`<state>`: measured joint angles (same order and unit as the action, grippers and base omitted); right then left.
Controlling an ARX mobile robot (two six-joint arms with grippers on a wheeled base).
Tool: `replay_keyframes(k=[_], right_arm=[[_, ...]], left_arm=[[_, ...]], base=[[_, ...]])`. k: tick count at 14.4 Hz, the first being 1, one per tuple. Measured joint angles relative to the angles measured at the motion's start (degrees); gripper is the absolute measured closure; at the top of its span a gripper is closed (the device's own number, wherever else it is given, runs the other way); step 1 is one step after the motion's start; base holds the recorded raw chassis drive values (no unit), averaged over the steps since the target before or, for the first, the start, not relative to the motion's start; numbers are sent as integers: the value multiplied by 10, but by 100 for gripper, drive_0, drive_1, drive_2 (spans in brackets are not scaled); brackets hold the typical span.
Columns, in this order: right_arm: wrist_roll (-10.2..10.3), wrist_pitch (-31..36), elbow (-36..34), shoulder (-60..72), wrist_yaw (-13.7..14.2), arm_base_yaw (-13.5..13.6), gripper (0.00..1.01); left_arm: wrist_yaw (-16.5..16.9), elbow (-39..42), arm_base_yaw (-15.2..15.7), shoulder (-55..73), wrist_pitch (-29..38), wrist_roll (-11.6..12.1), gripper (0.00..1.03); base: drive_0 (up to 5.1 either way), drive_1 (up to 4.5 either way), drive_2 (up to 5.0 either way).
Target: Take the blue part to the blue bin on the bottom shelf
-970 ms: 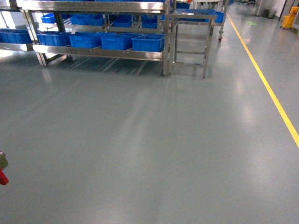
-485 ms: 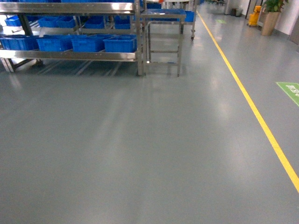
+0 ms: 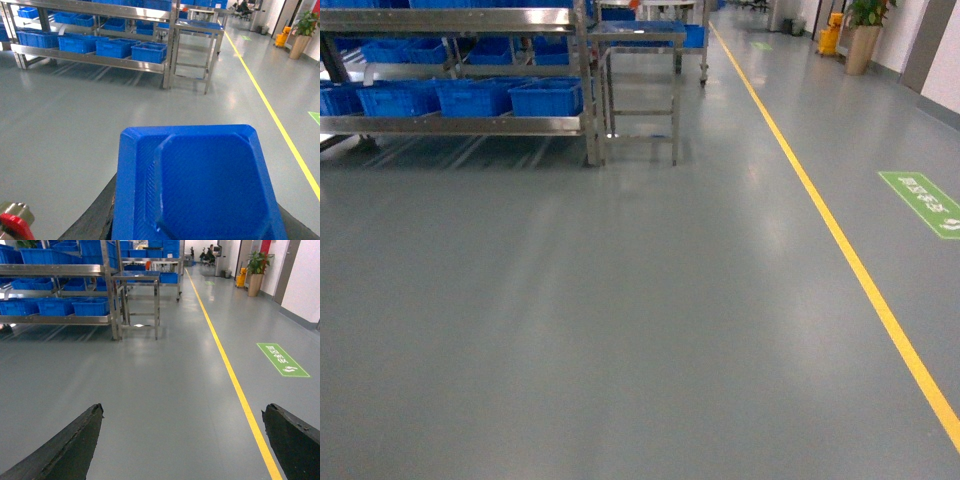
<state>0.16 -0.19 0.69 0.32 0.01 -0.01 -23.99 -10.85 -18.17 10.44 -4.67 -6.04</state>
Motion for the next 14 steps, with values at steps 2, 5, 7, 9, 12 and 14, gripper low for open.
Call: replay_keyframes(k=[2, 5, 7, 9, 12, 14], right_arm=[[0, -1, 0, 0, 0, 0, 3], [0, -1, 0, 0, 0, 0, 3], [0, 0, 0, 0, 0, 0, 3], [0, -2, 0, 0, 0, 0, 3], [0, -2, 0, 0, 0, 0, 3], [0, -2, 0, 0, 0, 0, 3]], left_arm=[[0, 0, 0, 0, -1, 0, 59], [0, 0, 0, 0, 0, 0, 59], [0, 0, 0, 0, 0, 0, 59], [0, 0, 0, 0, 0, 0, 59], [0, 0, 0, 0, 0, 0, 59], [0, 0, 0, 0, 0, 0, 59]], base=[[-10, 391, -412], [-14, 388, -415], [-12, 389, -414], [-6, 397, -408], [-6, 397, -409], [-2, 401, -405]])
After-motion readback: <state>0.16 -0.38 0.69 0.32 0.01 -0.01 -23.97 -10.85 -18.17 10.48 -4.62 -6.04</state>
